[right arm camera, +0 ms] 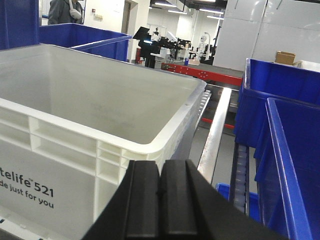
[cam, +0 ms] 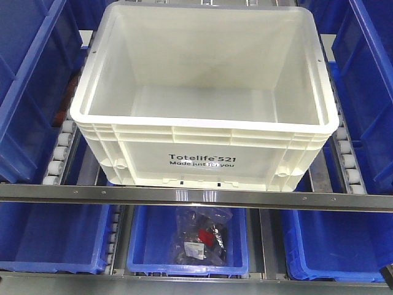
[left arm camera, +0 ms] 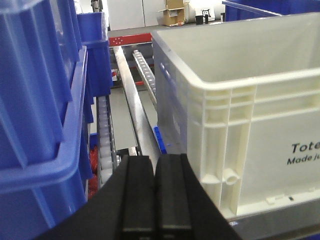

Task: Place moving items into box and shelve
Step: 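Withdraw both open grippers away from the crate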

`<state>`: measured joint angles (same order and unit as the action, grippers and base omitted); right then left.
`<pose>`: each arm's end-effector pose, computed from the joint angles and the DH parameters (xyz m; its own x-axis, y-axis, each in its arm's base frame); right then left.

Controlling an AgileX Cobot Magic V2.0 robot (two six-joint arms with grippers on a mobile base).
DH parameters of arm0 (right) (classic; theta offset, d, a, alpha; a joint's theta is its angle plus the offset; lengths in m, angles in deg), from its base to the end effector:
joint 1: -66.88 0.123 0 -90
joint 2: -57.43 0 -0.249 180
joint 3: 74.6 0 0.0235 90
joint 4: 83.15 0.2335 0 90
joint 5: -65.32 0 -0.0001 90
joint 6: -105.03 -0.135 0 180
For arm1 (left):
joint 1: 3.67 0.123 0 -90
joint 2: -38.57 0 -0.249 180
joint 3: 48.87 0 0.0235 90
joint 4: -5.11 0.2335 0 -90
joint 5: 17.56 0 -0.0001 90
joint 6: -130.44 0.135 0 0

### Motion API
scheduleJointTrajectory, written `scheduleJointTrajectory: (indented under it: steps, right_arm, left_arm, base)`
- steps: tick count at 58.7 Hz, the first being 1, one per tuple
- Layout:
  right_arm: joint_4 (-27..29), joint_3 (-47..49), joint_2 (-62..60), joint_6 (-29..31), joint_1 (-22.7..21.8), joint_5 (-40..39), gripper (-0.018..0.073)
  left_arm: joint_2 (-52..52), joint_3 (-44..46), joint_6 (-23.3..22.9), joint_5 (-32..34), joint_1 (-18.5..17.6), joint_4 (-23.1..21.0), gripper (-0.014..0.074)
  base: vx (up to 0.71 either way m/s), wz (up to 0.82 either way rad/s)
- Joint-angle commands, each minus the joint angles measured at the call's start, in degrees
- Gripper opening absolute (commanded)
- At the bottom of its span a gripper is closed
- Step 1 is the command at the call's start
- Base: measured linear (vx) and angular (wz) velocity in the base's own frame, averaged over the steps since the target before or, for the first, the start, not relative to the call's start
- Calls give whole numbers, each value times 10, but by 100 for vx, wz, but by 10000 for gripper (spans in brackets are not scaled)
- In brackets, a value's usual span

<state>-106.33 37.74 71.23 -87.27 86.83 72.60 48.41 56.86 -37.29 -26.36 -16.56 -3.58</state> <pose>0.1155 0.0347 0.2446 0.0843 -0.1669 -0.9824 -0.2832 0.9412 -0.1842 0.1156 -0.0297 0.2062 -0.0319 0.0731 -0.9968 0.2481 0.9667 0.0630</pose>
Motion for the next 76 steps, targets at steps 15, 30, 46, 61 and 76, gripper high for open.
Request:
scheduleJointTrajectory:
  steps: [15, 30, 46, 61, 76]
  right_arm:
    - [-4, 16, 7, 1, 0, -46, -10]
    - [-4, 16, 7, 1, 0, -46, -9]
    - [-4, 16, 7, 1, 0, -46, -9]
    - [244, 7, 6, 133, 0, -28, -9]
    - [222, -104, -61, 156, -1, -51, -9]
  left_arm:
    - [-15, -41, -17, -37, -3, -6, -7]
    - [-15, -41, -17, -55, -3, -6, -7]
    - [-15, -41, -17, -55, -3, -6, -7]
    - [-15, -41, -17, -55, -3, -6, -7]
    - [-15, -41, -17, -55, -3, -6, -6]
  base:
    - [0, 0]
    - [0, 0]
    - [0, 0]
    - [0, 0]
    - [0, 0]
